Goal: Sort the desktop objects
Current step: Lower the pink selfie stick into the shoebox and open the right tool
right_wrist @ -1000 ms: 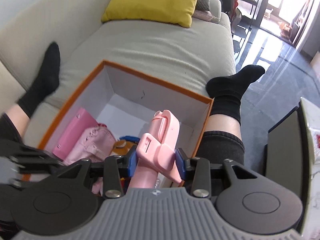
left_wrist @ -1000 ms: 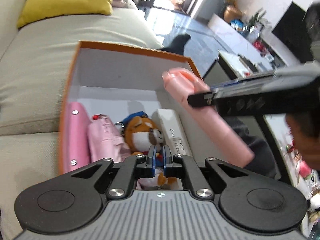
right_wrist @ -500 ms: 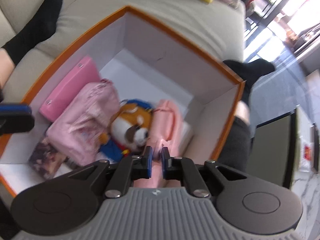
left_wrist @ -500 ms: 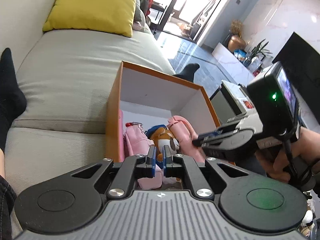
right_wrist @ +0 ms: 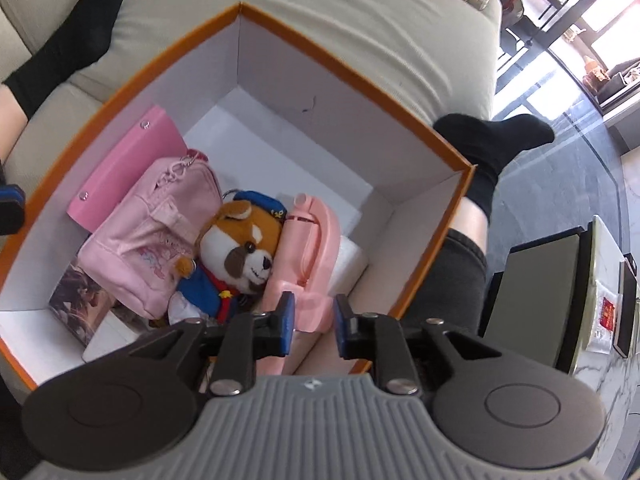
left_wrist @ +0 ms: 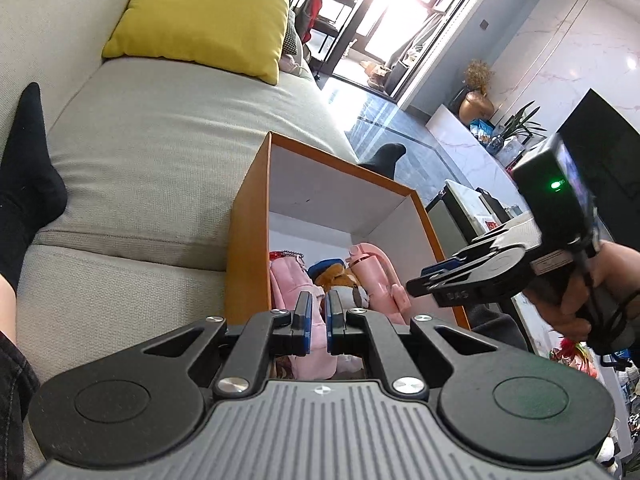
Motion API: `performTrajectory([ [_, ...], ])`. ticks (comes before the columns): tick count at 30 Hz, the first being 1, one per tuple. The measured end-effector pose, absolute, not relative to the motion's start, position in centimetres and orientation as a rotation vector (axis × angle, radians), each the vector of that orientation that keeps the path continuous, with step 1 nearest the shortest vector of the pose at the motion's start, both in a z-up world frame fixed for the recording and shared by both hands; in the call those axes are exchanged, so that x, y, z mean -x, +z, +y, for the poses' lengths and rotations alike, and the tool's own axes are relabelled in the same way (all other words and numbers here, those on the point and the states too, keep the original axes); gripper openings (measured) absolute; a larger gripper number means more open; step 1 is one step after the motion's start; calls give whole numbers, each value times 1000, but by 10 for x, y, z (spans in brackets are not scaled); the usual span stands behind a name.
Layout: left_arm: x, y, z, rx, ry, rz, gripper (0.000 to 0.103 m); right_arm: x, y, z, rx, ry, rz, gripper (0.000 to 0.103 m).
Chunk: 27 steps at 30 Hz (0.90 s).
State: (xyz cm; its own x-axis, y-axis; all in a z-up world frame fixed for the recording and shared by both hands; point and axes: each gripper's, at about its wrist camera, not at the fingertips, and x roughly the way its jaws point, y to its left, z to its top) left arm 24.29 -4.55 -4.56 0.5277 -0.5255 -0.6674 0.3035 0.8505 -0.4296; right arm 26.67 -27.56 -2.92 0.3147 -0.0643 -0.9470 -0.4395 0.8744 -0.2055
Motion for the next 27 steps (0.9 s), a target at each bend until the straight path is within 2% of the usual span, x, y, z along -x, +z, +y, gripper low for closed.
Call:
performTrajectory([
  [3,-243,-46,-43,276,-491,889,6,-268,-37,-273,491,260,1240,29],
  [6,-244,-49,-41,279,-477,893,6,-271,-40,-272,466,280,1245,46],
  [9,-247,-51,-44,278,-477,896,6,-275,-46,-271,443,302,1262,50],
  [12,-249,-53,-46,273,-477,897,6,-278,-54,-270,463,302,1251,64],
  [17,-251,-55,-47,271,-469,901,6,-285,-56,-278,393,291,1295,65],
  [19,-251,-56,-48,269,-469,903,6,-283,-53,-279,398,279,1296,57],
  [27,-250,-56,-50,261,-471,903,6,-271,-50,-276,447,212,1309,55],
])
